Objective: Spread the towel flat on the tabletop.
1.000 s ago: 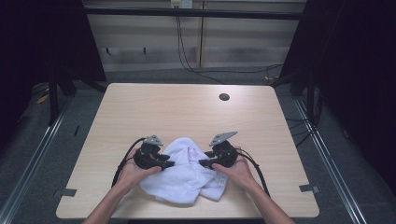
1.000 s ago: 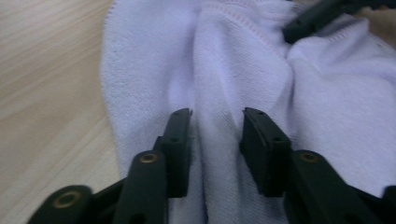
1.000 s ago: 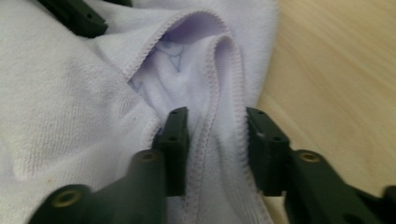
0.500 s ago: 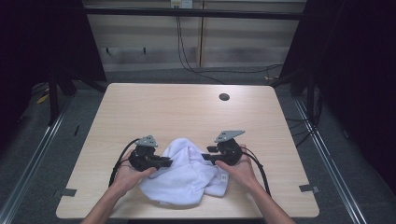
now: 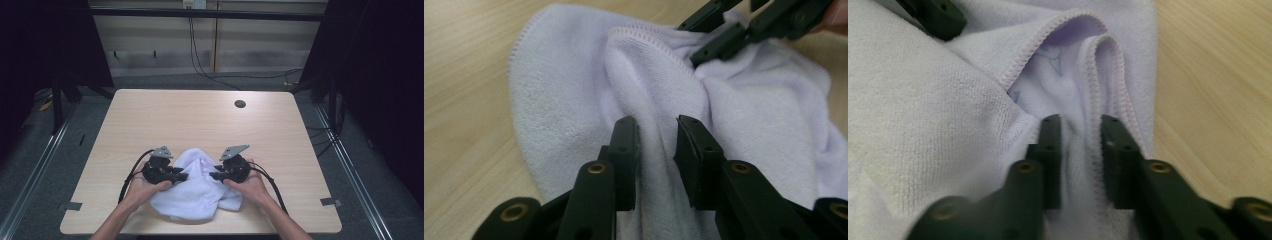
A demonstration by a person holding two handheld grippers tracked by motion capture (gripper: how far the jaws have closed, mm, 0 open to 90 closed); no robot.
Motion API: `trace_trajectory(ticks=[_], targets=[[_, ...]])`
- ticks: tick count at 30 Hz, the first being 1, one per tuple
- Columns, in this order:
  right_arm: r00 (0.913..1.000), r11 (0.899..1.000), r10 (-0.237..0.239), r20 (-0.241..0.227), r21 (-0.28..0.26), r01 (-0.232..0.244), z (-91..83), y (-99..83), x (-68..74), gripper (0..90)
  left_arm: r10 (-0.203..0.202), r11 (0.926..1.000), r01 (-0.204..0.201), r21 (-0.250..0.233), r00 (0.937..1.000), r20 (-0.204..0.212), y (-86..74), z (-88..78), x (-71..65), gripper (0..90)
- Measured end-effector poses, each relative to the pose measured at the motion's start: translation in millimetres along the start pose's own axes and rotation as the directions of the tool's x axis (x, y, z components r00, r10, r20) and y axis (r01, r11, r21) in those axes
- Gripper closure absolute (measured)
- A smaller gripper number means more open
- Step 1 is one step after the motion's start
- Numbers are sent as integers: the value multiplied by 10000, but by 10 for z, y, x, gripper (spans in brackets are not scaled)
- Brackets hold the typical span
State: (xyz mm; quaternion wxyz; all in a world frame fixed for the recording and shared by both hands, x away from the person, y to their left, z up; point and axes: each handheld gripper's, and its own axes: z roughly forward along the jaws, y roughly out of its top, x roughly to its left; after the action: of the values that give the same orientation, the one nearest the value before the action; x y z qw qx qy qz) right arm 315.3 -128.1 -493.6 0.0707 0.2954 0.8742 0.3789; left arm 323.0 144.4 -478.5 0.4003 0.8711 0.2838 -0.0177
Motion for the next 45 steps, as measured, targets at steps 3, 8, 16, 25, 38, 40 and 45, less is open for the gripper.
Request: trace_trajectory(ticks=[3, 8, 16, 25, 38, 40, 45], targets=[[9997, 9998, 177, 136, 33, -178, -14, 10, 0, 843, 298, 9995, -296, 113, 9993, -213, 2, -8, -32, 810], [9989, 9992, 402, 231, -63, -401, -92, 20, -63, 865, 203, 9991, -206, -372, 9998, -82, 21, -112, -19, 841], [9875, 9928, 1045, 1184, -712, -965, -432, 57, -213, 866, -372, 9837, 410, -1749, 9990, 251, 52, -414, 17, 840], [9590, 9614, 2177, 1814, -2095, -1786, -978, 94, -524, 870, -1017, 9289, 763, -3625, 9935, -514, 180, -949, 164, 848], [9371, 9064, 2519, 2415, -3982, -1410, -1694, 1031, -865, 872, -1629, 8287, 262, -5591, 9670, -1961, 878, -1704, 334, 853], [9334, 8991, 2561, 2513, -4166, -1345, -1780, 1215, -923, 871, -1735, 8134, 168, -5815, 9611, -2148, 1050, -1798, 384, 853], [9257, 9006, 2467, 2868, -4205, -1098, -1936, 1643, -1117, 869, -1701, 7986, -380, -6006, 9430, -2859, 1539, -2003, 462, 853]])
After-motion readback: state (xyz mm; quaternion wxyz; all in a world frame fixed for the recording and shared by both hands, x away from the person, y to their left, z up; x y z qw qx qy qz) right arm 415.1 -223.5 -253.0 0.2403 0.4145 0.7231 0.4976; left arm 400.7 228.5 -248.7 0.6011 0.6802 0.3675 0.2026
